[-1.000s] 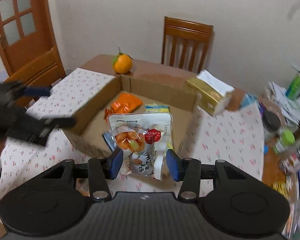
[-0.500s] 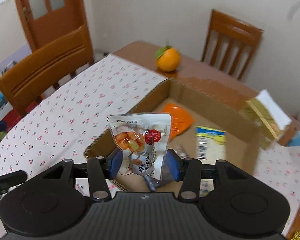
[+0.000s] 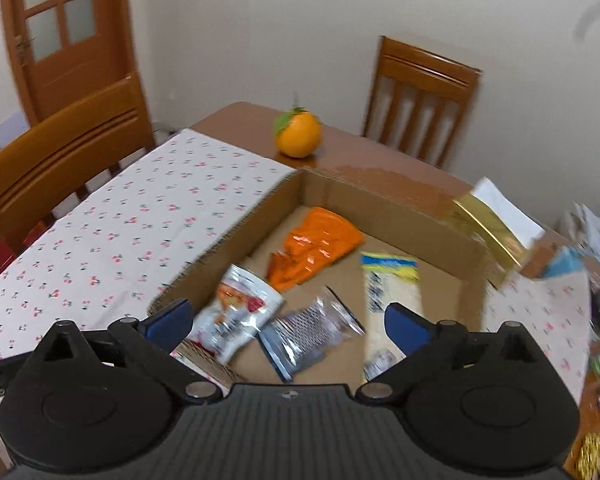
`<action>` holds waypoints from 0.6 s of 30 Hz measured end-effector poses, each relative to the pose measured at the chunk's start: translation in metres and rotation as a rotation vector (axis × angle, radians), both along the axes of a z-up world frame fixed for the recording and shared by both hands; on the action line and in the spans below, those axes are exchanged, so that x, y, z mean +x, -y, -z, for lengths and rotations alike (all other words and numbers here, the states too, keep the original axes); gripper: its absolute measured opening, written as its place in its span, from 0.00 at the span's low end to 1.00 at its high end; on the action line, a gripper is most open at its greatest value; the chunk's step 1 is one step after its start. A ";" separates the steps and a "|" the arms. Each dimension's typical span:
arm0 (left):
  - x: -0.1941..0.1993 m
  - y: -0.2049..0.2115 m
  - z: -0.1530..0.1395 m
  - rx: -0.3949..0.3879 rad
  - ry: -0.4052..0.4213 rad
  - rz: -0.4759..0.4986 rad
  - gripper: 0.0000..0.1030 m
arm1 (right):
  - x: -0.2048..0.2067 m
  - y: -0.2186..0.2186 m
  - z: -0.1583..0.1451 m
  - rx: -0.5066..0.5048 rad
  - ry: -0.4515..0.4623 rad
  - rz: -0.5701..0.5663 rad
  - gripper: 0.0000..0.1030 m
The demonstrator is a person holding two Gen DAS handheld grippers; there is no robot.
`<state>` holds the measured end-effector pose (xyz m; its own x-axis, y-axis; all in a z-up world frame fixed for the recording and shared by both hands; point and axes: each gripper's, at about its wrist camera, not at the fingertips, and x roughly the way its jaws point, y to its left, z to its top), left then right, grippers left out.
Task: Organize snacks
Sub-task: 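Open left gripper over the box while right gripper releases white pouch inside, then move left tool toward pork-floss bread while right tool moves to fish-shred pouch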
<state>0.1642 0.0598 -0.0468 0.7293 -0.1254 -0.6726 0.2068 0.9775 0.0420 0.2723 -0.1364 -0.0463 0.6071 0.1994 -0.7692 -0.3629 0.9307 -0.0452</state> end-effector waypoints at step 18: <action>-0.012 0.029 0.030 0.043 -0.076 0.068 0.98 | -0.091 0.065 0.069 -0.047 -0.161 0.342 1.00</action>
<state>0.1518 0.0304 -0.0772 0.6665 -0.1427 -0.7318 0.2771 0.9586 0.0654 0.1809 -0.2018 -0.1155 0.5033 -0.0319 -0.8635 -0.0372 0.9976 -0.0586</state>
